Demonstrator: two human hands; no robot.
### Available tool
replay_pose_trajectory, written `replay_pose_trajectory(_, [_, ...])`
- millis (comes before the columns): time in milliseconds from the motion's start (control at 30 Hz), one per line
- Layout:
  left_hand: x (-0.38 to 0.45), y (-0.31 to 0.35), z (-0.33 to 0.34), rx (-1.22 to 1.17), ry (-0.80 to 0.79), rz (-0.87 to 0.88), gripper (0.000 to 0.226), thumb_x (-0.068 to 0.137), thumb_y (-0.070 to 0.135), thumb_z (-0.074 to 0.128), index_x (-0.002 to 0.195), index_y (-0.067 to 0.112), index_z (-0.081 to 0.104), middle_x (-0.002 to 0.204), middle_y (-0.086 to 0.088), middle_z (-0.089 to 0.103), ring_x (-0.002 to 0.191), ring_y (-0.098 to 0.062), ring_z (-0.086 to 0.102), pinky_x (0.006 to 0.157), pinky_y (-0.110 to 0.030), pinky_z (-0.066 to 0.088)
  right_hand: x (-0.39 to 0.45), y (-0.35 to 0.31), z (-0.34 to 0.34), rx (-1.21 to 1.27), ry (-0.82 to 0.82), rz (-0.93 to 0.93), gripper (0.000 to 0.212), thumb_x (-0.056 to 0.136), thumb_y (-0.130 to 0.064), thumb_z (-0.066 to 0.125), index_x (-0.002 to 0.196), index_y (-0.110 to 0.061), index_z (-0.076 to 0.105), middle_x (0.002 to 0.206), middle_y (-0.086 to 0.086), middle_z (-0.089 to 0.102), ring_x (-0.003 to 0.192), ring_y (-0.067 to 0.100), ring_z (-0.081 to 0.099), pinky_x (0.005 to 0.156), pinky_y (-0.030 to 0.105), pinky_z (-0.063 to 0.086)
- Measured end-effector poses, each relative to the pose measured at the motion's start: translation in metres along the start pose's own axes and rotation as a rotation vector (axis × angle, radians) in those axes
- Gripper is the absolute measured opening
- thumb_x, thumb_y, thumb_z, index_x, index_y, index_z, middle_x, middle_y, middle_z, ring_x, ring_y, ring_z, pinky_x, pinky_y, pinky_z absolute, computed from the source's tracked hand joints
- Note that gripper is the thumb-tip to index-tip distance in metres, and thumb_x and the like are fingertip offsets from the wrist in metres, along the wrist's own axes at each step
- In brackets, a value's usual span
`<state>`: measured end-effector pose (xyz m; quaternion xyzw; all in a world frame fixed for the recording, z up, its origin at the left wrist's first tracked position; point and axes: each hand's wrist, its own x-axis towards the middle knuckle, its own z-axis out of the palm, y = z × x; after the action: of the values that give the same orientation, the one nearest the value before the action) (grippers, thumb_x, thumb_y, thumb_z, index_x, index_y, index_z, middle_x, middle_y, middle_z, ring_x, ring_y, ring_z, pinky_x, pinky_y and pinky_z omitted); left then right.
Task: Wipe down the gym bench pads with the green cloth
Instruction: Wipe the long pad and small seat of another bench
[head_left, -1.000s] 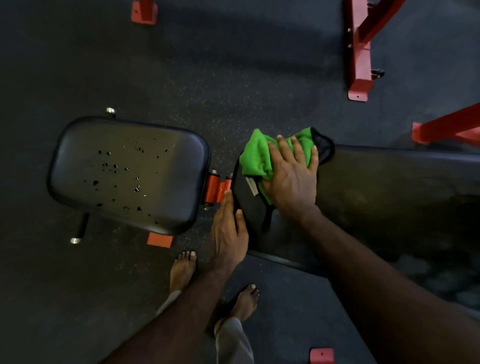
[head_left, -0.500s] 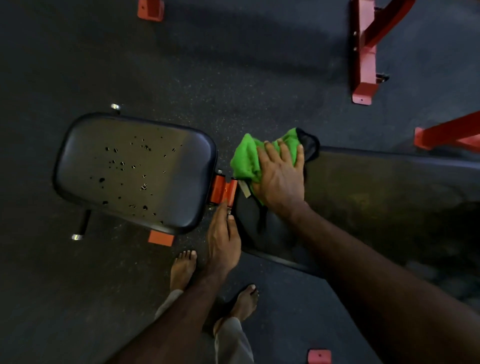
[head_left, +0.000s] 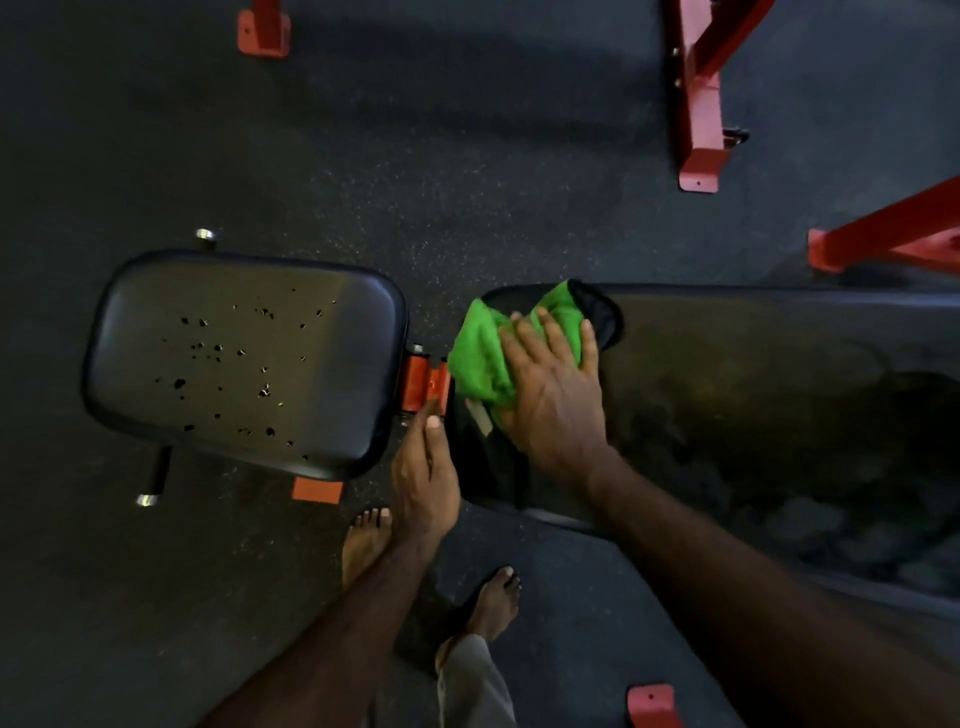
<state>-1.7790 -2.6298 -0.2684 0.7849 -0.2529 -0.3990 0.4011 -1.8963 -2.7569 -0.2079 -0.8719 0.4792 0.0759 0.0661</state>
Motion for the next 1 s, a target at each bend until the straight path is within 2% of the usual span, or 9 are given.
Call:
replay_pose_trajectory(133, [0.005, 0.02, 0.006, -0.048, 0.017, 0.021, 0.06, 0.102, 0.051, 0.032, 0.146, 0.019, 0.057, 0.146, 0.001, 0.06, 0.135, -0.014, 0.053, 0.104, -0.02, 0.037, -0.063, 0.019, -0.004, -0.037, -0.055, -0.31, 0.078, 0.085, -0.063, 0.052, 0.15, -0.021, 0.052, 0.158, 0.003, 0.048, 0.149, 0.028, 0.04, 0.124, 0.061, 0.02])
replay_pose_trajectory(200, [0.005, 0.029, 0.01, -0.02, -0.013, 0.061, 0.06, 0.102, 0.051, 0.034, 0.148, 0.019, 0.056, 0.149, 0.001, 0.057, 0.138, -0.014, 0.051, 0.107, -0.021, 0.036, -0.056, 0.051, -0.012, -0.059, -0.004, -0.324, 0.079, 0.083, -0.064, 0.05, 0.148, -0.02, 0.054, 0.155, 0.006, 0.051, 0.145, 0.029, 0.045, 0.122, 0.061, 0.024])
replay_pose_trajectory(300, [0.004, 0.04, 0.022, -0.006, -0.042, 0.138, 0.064, 0.101, 0.057, 0.036, 0.148, 0.017, 0.055, 0.152, 0.001, 0.055, 0.142, -0.013, 0.047, 0.118, -0.037, 0.038, -0.012, 0.093, -0.034, -0.053, 0.141, 0.028, 0.08, 0.082, -0.063, 0.052, 0.147, -0.016, 0.053, 0.151, 0.01, 0.055, 0.142, 0.034, 0.048, 0.12, 0.063, 0.02])
replay_pose_trajectory(400, [0.002, 0.058, 0.041, -0.01, -0.041, 0.238, 0.064, 0.101, 0.054, 0.036, 0.147, 0.014, 0.055, 0.151, 0.001, 0.055, 0.143, -0.012, 0.046, 0.119, -0.038, 0.038, 0.008, 0.095, -0.053, 0.015, 0.14, 0.291, 0.09, 0.078, -0.07, 0.04, 0.149, -0.017, 0.051, 0.152, 0.008, 0.053, 0.145, 0.033, 0.042, 0.123, 0.062, 0.015])
replay_pose_trajectory(533, [-0.009, 0.082, 0.067, -0.013, -0.09, 0.32, 0.064, 0.102, 0.055, 0.037, 0.15, 0.017, 0.052, 0.156, 0.001, 0.05, 0.147, -0.011, 0.041, 0.121, -0.04, 0.034, -0.059, 0.076, -0.04, -0.034, 0.05, 0.022, 0.084, 0.087, -0.064, 0.051, 0.156, -0.016, 0.043, 0.162, 0.008, 0.042, 0.152, 0.032, 0.034, 0.124, 0.063, 0.015])
replay_pose_trajectory(633, [-0.016, 0.093, 0.08, 0.036, -0.143, 0.379, 0.064, 0.101, 0.058, 0.037, 0.152, 0.02, 0.05, 0.16, 0.001, 0.045, 0.15, -0.01, 0.036, 0.122, -0.042, 0.032, -0.088, 0.102, -0.044, -0.049, 0.059, -0.11, 0.082, 0.083, -0.065, 0.047, 0.151, -0.019, 0.051, 0.158, 0.008, 0.048, 0.146, 0.031, 0.045, 0.122, 0.059, 0.022])
replay_pose_trajectory(833, [-0.03, 0.096, 0.095, 0.141, -0.174, 0.395, 0.068, 0.1, 0.062, 0.035, 0.156, 0.025, 0.045, 0.169, 0.003, 0.03, 0.157, -0.015, 0.019, 0.127, -0.039, 0.02, -0.043, 0.166, -0.085, -0.019, 0.263, 0.456, 0.084, 0.081, -0.048, 0.074, 0.154, -0.017, 0.044, 0.158, 0.008, 0.046, 0.149, 0.033, 0.037, 0.123, 0.062, 0.014])
replay_pose_trajectory(900, [-0.035, 0.093, 0.101, 0.161, -0.17, 0.411, 0.069, 0.1, 0.061, 0.035, 0.157, 0.024, 0.043, 0.17, 0.0, 0.025, 0.159, -0.017, 0.014, 0.128, -0.045, 0.018, -0.056, 0.149, -0.081, -0.019, 0.249, 0.402, 0.085, 0.083, -0.057, 0.06, 0.155, -0.015, 0.044, 0.16, 0.01, 0.044, 0.15, 0.036, 0.036, 0.123, 0.065, 0.012])
replay_pose_trajectory(1000, [-0.042, 0.091, 0.106, 0.185, -0.142, 0.445, 0.069, 0.097, 0.052, 0.038, 0.158, 0.02, 0.041, 0.17, -0.005, 0.024, 0.159, -0.024, 0.015, 0.126, -0.054, 0.019, -0.104, 0.125, -0.061, -0.047, 0.147, 0.106, 0.085, 0.086, -0.064, 0.043, 0.156, -0.015, 0.044, 0.163, 0.009, 0.041, 0.151, 0.034, 0.036, 0.123, 0.061, 0.013])
